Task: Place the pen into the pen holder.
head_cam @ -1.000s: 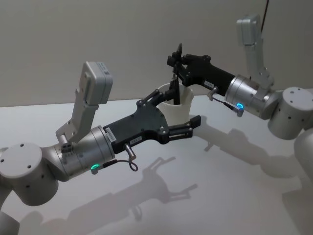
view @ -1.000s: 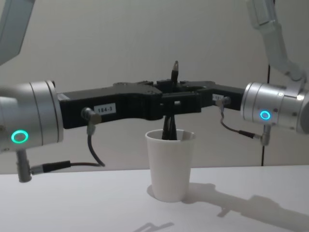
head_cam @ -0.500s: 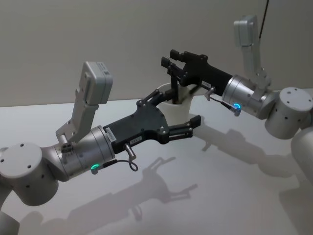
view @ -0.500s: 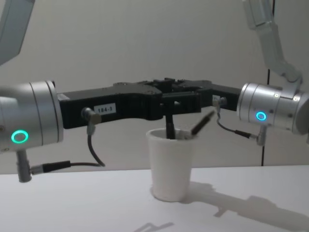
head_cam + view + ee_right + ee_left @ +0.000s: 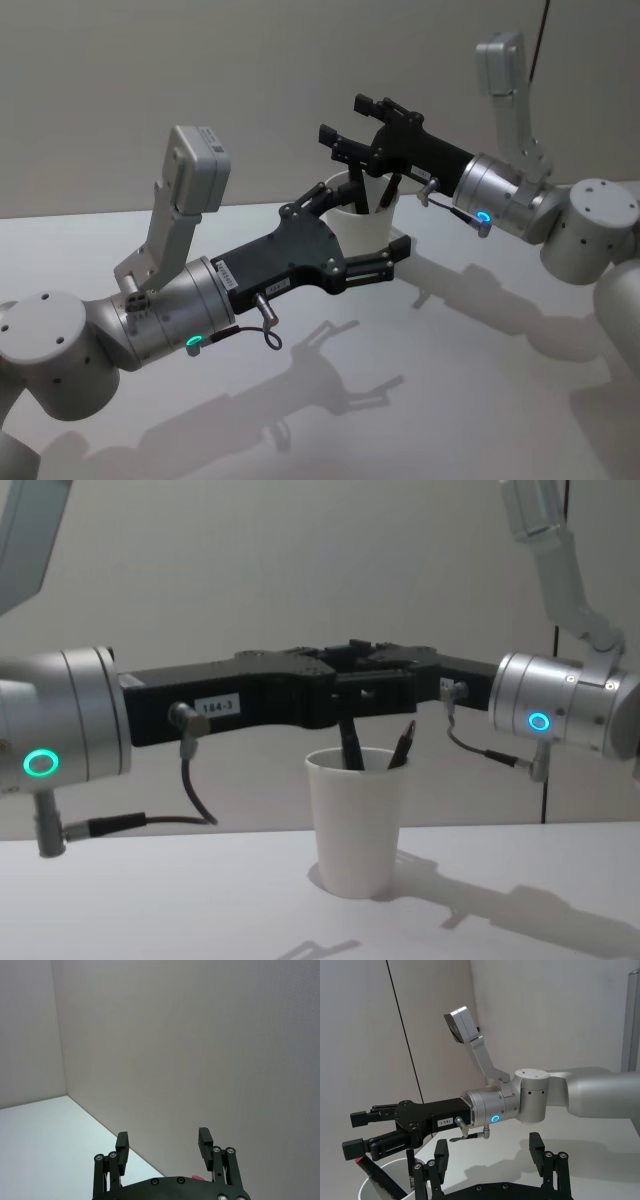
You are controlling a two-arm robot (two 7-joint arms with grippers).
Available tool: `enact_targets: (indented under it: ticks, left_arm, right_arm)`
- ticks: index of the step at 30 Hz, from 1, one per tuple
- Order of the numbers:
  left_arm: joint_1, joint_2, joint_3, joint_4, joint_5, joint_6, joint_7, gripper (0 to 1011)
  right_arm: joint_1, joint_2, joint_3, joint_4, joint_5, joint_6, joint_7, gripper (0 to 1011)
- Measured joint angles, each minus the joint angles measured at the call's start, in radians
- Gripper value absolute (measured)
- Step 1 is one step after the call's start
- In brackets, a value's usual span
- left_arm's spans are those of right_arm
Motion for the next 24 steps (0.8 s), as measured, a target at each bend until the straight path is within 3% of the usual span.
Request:
enact_targets:
  ticks: [7, 16, 24]
  left_arm:
    - [0.0, 0.0, 0.0, 0.0, 0.0, 0.0, 0.0, 1001]
    - [0.0, 0.0, 0.0, 0.0, 0.0, 0.0, 0.0, 1001]
    - [0.0, 0.0, 0.0, 0.0, 0.0, 0.0, 0.0, 1001]
  right_arm:
    - [0.0, 0.0, -0.001, 0.001, 0.0, -0.002, 0.001, 1001]
    - [-0.004, 0.002, 0.003, -0.011, 0.013, -0.011, -0.016, 1001]
    - [-0.025, 0.015, 0.016, -0.058, 0.032, -0.03, -0.066, 1002]
